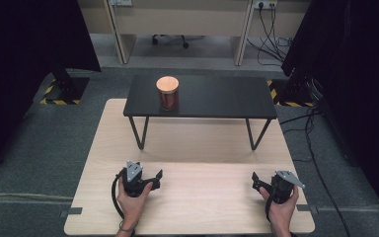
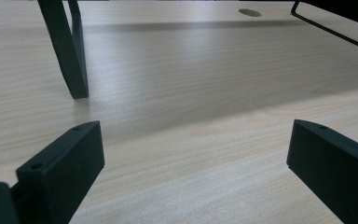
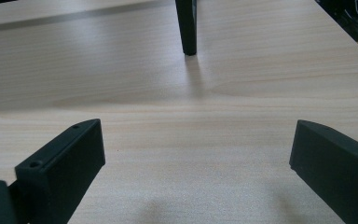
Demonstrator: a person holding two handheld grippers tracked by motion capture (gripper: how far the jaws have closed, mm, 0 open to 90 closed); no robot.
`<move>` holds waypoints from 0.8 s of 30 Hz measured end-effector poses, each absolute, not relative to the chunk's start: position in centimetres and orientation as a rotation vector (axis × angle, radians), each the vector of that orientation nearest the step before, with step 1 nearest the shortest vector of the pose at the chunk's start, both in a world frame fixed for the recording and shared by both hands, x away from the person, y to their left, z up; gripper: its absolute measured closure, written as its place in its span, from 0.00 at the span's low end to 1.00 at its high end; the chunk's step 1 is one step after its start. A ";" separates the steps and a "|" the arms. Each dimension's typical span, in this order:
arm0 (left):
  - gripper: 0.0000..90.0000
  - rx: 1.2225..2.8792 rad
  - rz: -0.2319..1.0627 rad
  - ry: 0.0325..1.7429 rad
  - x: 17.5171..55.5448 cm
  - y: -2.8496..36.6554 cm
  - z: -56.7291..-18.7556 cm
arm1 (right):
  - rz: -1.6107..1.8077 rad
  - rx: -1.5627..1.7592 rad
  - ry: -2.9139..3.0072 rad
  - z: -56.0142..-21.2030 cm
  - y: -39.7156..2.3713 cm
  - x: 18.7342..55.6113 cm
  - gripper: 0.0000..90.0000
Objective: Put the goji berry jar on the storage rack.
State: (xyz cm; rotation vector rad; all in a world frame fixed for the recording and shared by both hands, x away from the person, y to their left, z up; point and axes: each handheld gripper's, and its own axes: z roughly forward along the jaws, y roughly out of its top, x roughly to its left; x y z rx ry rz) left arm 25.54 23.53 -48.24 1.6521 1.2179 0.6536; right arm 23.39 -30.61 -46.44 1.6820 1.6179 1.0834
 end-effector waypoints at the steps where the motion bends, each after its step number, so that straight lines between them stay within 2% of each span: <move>1: 0.04 1.653 0.654 1.218 25.5 23.5 -48.2 | 1.085 1.685 1.617 -46.4 -30.6 23.4 0.04; 24: 0.04 1.653 0.653 1.216 25.5 23.5 -48.2 | 1.087 1.693 1.615 -46.4 -30.7 23.4 0.04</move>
